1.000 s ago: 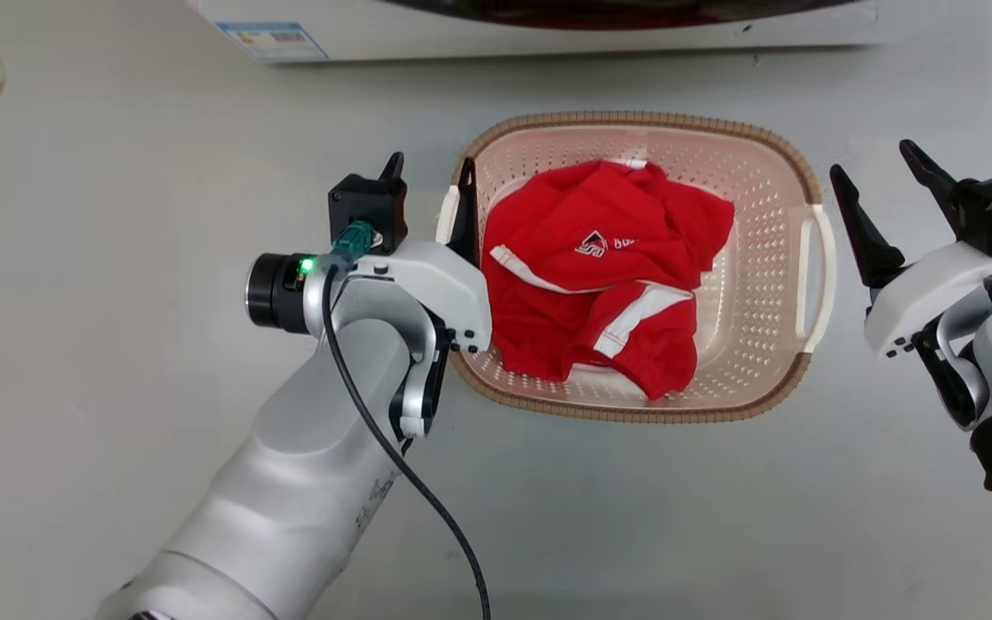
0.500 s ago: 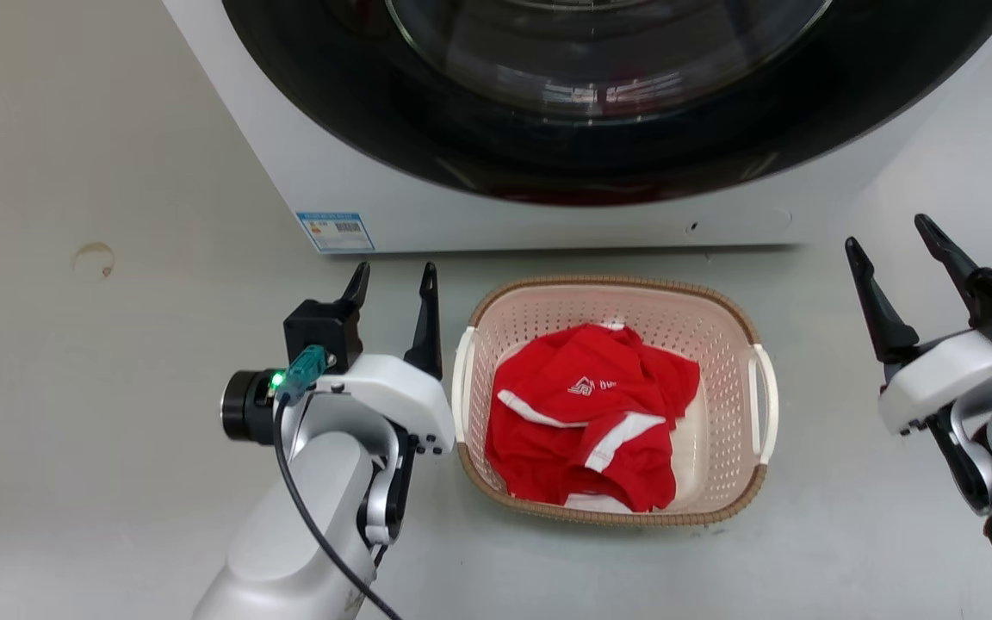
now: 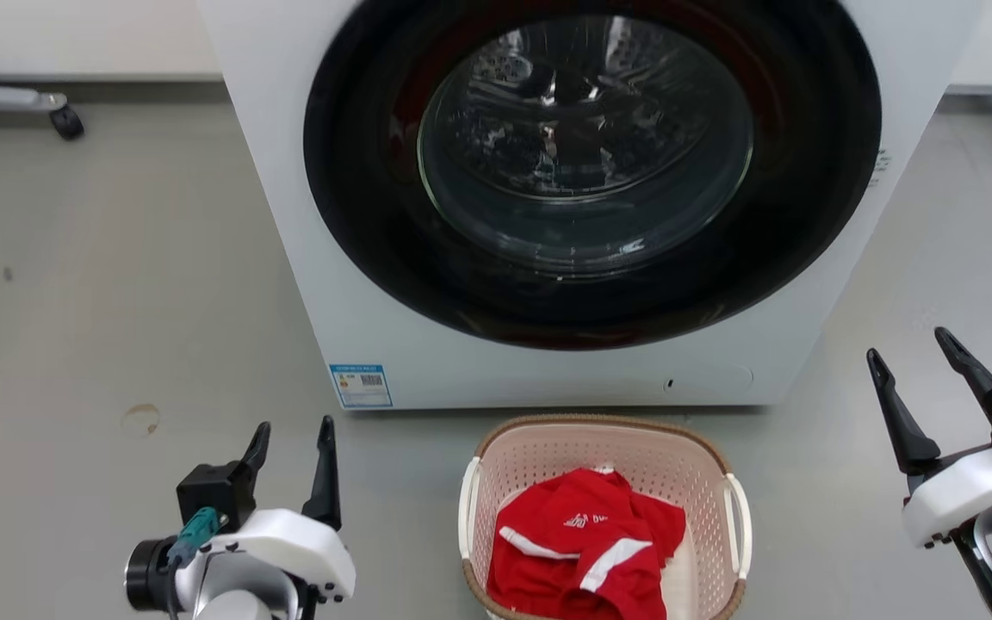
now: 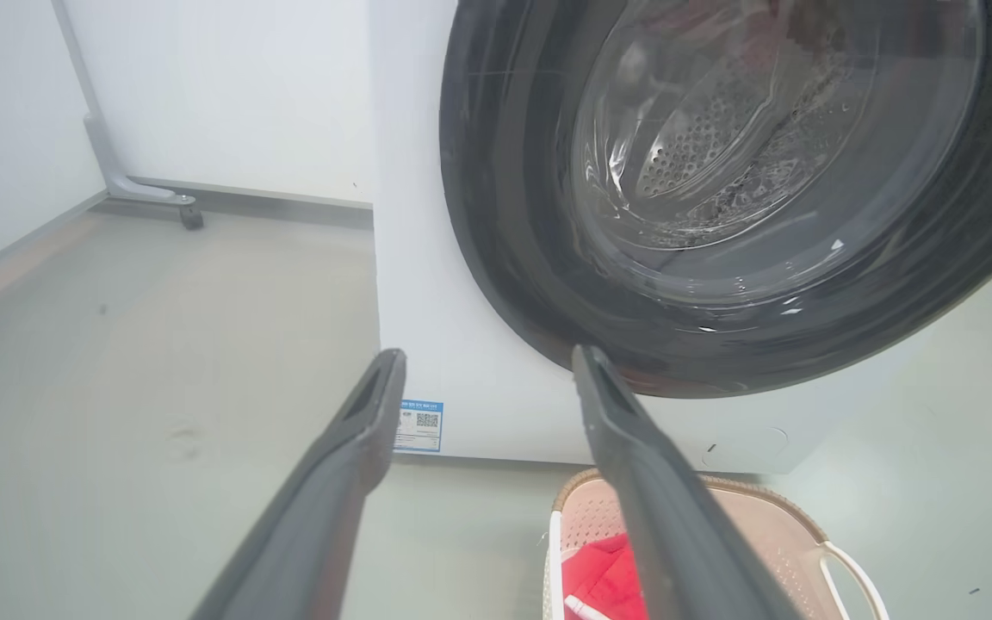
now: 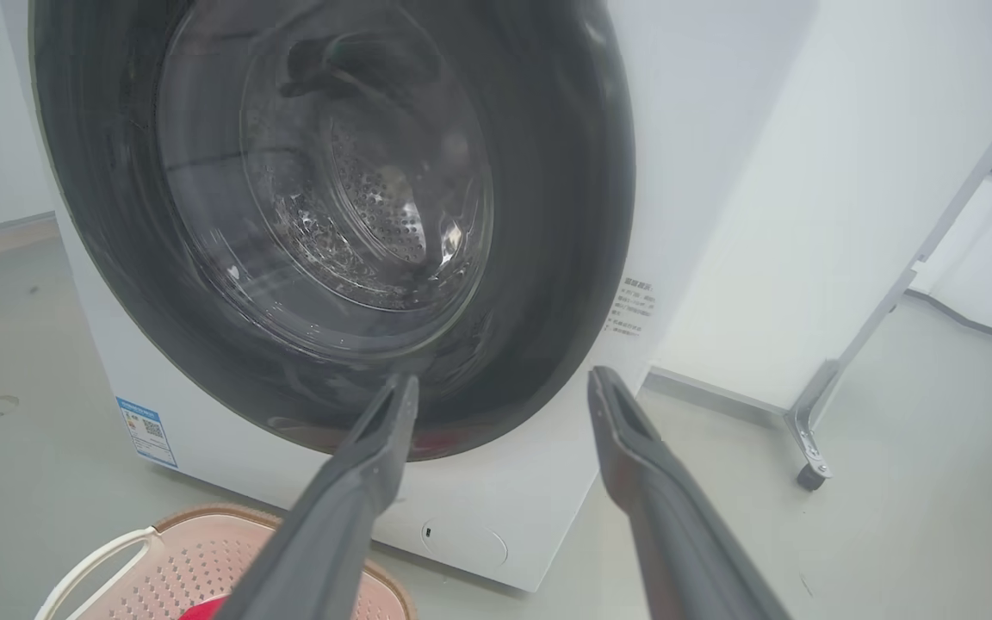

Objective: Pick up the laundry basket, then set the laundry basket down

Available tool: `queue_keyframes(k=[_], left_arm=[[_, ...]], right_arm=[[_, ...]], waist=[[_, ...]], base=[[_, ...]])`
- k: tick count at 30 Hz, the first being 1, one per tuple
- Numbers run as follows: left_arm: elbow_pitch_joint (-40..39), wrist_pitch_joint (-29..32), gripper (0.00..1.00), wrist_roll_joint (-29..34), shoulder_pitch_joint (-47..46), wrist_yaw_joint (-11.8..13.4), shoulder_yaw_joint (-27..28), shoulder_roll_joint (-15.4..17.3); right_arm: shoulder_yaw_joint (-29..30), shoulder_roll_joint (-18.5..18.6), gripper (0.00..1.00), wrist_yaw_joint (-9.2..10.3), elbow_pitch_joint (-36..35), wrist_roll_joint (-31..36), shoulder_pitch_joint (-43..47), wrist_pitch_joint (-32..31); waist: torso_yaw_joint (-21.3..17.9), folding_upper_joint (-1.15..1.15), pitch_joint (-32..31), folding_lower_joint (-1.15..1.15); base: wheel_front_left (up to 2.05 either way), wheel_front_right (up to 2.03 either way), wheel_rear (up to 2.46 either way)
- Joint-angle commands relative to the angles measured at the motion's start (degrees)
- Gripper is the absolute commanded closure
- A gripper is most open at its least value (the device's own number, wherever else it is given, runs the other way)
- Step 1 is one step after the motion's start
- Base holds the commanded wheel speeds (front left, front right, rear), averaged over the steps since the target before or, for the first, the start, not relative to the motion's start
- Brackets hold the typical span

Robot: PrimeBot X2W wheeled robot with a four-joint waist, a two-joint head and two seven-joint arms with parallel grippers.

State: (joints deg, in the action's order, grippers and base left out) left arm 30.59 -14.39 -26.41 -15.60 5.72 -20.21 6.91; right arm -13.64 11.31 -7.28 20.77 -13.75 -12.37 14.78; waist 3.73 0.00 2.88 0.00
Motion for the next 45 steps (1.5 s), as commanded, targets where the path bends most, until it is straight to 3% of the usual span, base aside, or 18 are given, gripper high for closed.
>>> queue_keyframes(k=[1, 11, 33, 34, 43, 45], left_arm=[[-2.2, -0.6, 0.00, 0.4, 0.3, -0.4, 2.7, 1.7], [-7.5, 0.4, 0.00, 0.8, 3.8, -0.2, 4.0, 5.5], [-25.0, 5.1, 0.00, 0.0, 14.6, 7.4, 6.8, 8.8], [-23.2, 5.4, 1.00, 0.1, 16.4, 7.1, 4.4, 7.6], [-21.5, 6.4, 1.00, -3.5, 17.0, 6.1, 5.3, 6.2], [-21.4, 6.8, 1.00, -5.0, 16.9, 5.6, 5.8, 5.9]], right_arm=[[-0.1, 1.1, 0.00, -0.21, -2.0, 0.5, 0.8, 0.2], [3.3, 2.2, 0.00, -0.21, -4.8, 1.6, 4.6, 0.1], [8.7, 0.4, 0.00, -0.21, -13.9, 3.8, 12.3, -2.5], [9.1, -1.3, 1.00, 0.00, -12.0, 3.4, 13.1, -2.5], [9.5, -3.1, 1.00, 0.03, -10.5, -1.0, 13.5, -3.7], [9.7, -3.2, 1.00, 0.02, -10.4, -2.9, 13.4, -4.1]], waist=[[-0.6, 0.00, -4.1, 0.00], [-1.3, 0.00, -7.8, 0.00], [-1.0, 0.00, -8.5, 0.00], [-1.0, 0.00, -8.5, 0.00], [-1.2, 0.00, -8.3, 0.13], [-1.2, 0.00, -8.1, 0.04]], base=[[0.00, 0.00, 0.00], [0.00, 0.00, 0.00], [0.00, 0.00, 0.00], [0.00, 0.00, 0.00], [0.00, 0.00, 0.00], [0.00, 0.00, 0.00]])
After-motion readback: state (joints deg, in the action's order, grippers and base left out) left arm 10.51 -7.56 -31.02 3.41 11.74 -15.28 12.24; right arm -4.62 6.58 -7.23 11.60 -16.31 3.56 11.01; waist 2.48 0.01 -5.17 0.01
